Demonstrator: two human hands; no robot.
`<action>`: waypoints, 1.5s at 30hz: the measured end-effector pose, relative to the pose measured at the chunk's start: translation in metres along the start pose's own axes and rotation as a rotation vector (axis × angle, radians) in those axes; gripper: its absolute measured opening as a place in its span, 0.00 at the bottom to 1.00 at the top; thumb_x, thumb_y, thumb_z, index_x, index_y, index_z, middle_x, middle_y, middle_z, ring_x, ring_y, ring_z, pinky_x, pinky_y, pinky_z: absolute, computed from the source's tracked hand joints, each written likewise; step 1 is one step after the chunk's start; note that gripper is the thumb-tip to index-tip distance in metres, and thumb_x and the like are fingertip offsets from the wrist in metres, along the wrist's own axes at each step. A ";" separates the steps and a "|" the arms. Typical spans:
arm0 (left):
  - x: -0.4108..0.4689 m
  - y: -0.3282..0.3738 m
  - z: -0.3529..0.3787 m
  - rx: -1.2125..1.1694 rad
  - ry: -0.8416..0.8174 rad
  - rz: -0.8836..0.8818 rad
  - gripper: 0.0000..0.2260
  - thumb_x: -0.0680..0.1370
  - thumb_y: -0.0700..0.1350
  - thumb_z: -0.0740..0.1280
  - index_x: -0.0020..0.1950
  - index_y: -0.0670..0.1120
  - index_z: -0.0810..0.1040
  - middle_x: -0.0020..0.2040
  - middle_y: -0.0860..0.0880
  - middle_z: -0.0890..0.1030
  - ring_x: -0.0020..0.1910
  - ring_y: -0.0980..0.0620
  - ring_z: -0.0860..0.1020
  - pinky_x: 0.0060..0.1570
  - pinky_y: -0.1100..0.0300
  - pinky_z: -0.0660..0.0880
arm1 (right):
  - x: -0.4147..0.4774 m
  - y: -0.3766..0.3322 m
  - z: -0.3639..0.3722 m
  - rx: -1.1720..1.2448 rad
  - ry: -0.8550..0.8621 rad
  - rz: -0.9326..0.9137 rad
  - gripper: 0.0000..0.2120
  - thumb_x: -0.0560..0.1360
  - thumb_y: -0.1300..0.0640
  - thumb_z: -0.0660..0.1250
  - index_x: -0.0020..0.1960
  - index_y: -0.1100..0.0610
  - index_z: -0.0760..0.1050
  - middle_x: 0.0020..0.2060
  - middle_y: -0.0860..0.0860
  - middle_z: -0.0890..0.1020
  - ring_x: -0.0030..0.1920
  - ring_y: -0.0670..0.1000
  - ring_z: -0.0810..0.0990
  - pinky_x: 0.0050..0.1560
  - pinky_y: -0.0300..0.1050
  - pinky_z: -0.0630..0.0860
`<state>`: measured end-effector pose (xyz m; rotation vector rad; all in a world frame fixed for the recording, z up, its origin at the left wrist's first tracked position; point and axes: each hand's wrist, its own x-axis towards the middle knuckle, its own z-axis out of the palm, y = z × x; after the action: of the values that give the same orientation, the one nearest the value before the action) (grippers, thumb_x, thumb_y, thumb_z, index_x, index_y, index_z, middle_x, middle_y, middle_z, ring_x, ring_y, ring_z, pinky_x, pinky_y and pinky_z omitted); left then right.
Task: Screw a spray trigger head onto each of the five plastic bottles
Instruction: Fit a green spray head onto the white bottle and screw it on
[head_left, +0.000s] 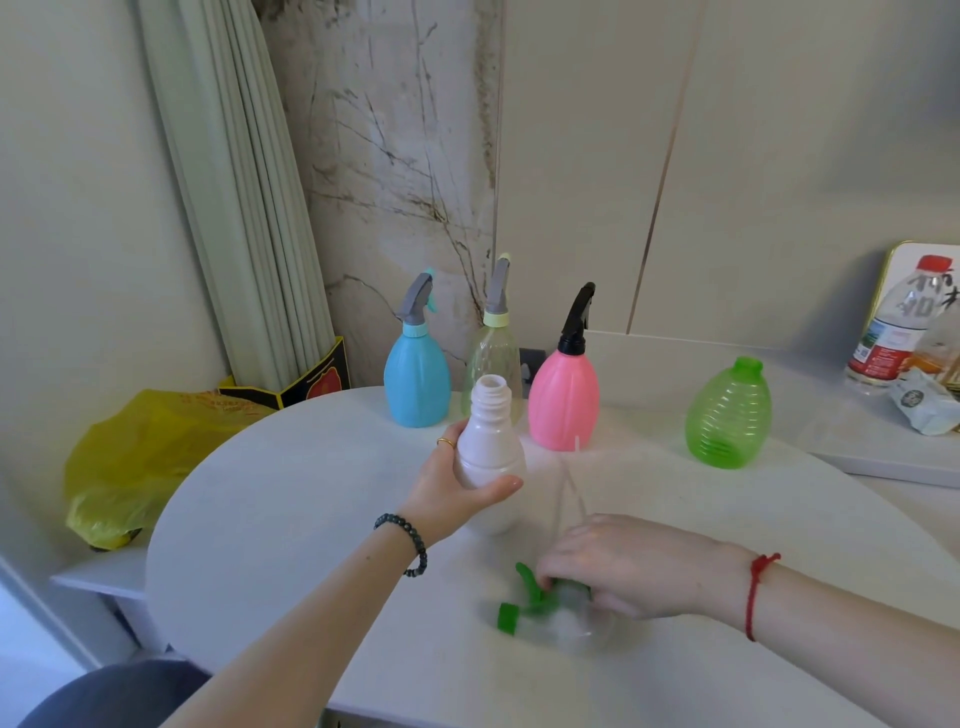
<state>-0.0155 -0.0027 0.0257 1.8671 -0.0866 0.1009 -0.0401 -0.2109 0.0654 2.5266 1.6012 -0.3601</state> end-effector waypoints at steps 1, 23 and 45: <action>0.000 0.000 0.000 -0.003 -0.004 -0.003 0.36 0.64 0.50 0.75 0.67 0.53 0.60 0.51 0.64 0.72 0.50 0.67 0.73 0.39 0.74 0.72 | 0.001 -0.002 0.003 -0.001 -0.017 -0.002 0.19 0.71 0.64 0.61 0.61 0.55 0.67 0.58 0.54 0.75 0.59 0.57 0.72 0.56 0.54 0.69; 0.000 -0.001 0.000 -0.013 -0.025 -0.011 0.35 0.64 0.50 0.75 0.66 0.54 0.60 0.51 0.61 0.73 0.46 0.70 0.75 0.36 0.78 0.71 | 0.019 0.006 -0.185 1.302 1.396 0.045 0.04 0.77 0.59 0.60 0.50 0.59 0.68 0.44 0.53 0.75 0.34 0.49 0.80 0.44 0.47 0.81; -0.002 0.000 0.005 -0.061 0.022 0.038 0.36 0.61 0.50 0.75 0.64 0.52 0.63 0.54 0.55 0.77 0.51 0.61 0.78 0.51 0.61 0.77 | 0.096 -0.003 -0.057 1.205 1.311 0.366 0.15 0.65 0.58 0.75 0.42 0.48 0.69 0.40 0.46 0.80 0.42 0.40 0.80 0.42 0.30 0.75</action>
<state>-0.0169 -0.0074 0.0241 1.8029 -0.1089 0.1433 0.0039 -0.1125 0.0947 4.4341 1.0587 0.8593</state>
